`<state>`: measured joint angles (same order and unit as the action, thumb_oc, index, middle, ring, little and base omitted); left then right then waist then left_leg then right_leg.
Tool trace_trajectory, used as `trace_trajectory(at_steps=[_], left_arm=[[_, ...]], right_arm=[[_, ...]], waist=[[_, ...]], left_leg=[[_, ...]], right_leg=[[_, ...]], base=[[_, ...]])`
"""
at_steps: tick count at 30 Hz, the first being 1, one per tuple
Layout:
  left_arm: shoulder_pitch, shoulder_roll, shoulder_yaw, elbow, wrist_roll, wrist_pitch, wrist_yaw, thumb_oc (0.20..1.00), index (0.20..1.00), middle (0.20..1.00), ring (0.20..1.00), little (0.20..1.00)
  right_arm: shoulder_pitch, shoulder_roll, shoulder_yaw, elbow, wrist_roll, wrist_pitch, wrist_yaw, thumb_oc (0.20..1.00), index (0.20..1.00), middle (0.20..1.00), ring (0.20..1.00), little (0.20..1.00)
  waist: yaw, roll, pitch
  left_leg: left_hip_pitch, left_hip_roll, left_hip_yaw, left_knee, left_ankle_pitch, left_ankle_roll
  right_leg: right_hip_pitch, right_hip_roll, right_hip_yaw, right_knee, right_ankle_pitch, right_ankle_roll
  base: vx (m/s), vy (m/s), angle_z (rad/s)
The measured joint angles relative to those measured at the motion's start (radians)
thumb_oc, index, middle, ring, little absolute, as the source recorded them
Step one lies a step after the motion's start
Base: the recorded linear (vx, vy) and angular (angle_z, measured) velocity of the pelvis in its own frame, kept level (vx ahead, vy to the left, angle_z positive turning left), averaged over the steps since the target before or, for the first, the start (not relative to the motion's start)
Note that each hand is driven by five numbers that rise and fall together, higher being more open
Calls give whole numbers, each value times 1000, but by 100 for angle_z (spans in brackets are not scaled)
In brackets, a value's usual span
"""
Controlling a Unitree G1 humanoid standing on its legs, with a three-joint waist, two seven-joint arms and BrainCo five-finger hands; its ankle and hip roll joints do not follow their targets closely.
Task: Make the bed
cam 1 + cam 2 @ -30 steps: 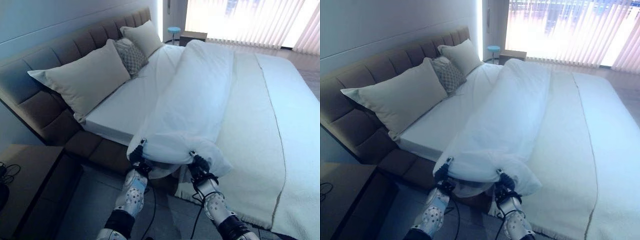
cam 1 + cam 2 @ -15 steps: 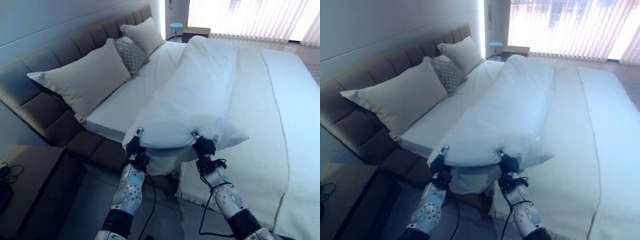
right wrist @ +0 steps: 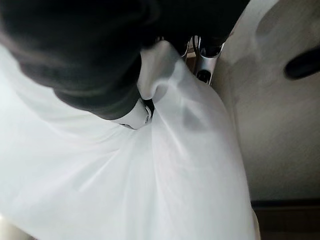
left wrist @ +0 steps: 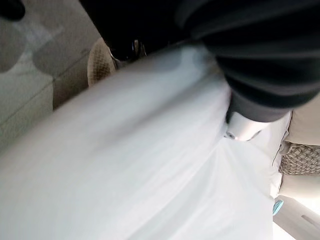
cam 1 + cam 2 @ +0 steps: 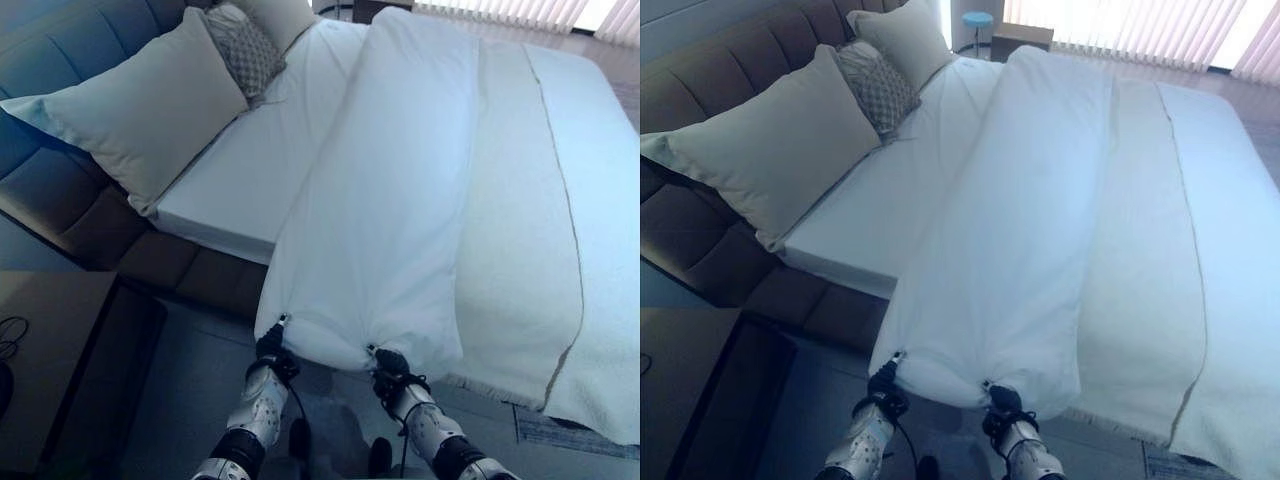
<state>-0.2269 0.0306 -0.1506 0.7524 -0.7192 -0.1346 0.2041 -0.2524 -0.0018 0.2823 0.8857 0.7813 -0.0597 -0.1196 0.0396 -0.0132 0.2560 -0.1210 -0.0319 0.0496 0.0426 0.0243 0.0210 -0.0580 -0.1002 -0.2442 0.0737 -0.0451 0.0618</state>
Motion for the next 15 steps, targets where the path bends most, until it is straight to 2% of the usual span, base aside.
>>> trace_trajectory(at_steps=[8, 15], left_arm=[[-104, -7, -3, 175, 22, -11, 0, 200, 200, 200, 200, 200], [-132, -10, -3, 227, 43, -13, 0, 200, 200, 200, 200, 200]], right_arm=[[-103, 10, -16, 154, -6, -17, -22, 200, 200, 200, 200, 200], [-149, 9, -22, 217, -7, -16, -30, 200, 200, 200, 200, 200]], waist=[[2, 20, 36], [-1, 41, 54]], left_leg=[[-81, 29, 1, -18, 12, -23], [-104, 42, -1, -35, 15, -28]], right_leg=[[-37, 37, -10, -106, 46, -28], [-63, 49, -12, -102, 45, -28]], base=[[-24, 5, 1], [-14, -31, 5]])
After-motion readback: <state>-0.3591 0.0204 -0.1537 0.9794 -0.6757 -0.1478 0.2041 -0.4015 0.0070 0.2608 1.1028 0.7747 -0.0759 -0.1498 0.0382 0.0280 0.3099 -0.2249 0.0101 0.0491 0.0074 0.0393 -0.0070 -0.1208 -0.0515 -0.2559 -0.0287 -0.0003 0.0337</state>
